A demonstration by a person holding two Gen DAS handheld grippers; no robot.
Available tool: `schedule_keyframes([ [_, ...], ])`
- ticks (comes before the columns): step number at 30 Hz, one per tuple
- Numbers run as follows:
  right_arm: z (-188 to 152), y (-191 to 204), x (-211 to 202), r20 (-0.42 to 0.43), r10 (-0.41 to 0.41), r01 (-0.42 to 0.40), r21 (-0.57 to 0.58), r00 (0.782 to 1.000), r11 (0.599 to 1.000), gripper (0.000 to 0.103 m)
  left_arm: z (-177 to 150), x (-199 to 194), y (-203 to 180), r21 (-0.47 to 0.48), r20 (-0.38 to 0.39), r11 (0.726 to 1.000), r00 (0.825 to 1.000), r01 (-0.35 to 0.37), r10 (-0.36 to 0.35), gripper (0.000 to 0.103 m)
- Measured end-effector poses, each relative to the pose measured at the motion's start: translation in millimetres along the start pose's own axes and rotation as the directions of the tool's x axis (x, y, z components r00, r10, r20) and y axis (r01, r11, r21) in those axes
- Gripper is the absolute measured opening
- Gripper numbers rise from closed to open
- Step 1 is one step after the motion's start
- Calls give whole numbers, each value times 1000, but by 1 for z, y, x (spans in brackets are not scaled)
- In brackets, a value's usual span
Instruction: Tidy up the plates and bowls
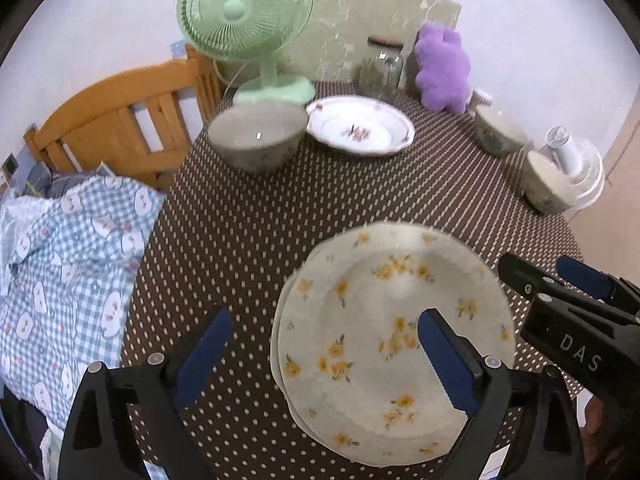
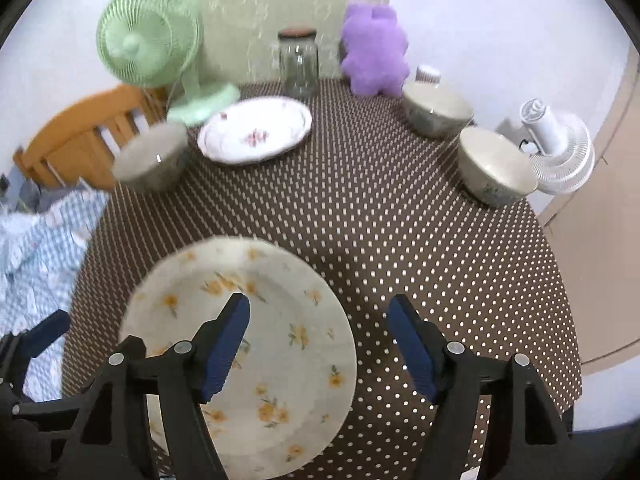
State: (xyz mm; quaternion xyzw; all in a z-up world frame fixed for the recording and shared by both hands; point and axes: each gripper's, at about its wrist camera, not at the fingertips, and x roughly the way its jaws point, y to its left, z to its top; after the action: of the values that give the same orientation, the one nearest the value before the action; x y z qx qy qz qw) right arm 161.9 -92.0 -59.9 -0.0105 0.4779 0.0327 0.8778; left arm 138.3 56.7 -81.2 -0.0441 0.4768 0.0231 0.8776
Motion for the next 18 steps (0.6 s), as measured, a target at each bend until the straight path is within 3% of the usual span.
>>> schedule_keyframes([
  [9, 27, 2, -29, 72, 35, -39, 59, 997, 998, 75, 32, -19, -8, 10, 67, 1000, 997, 24, -25, 96],
  [18, 76, -7, -15, 91, 76, -80, 38, 993, 996, 75, 73, -6, -17, -62, 93, 998, 995, -30, 35, 96],
])
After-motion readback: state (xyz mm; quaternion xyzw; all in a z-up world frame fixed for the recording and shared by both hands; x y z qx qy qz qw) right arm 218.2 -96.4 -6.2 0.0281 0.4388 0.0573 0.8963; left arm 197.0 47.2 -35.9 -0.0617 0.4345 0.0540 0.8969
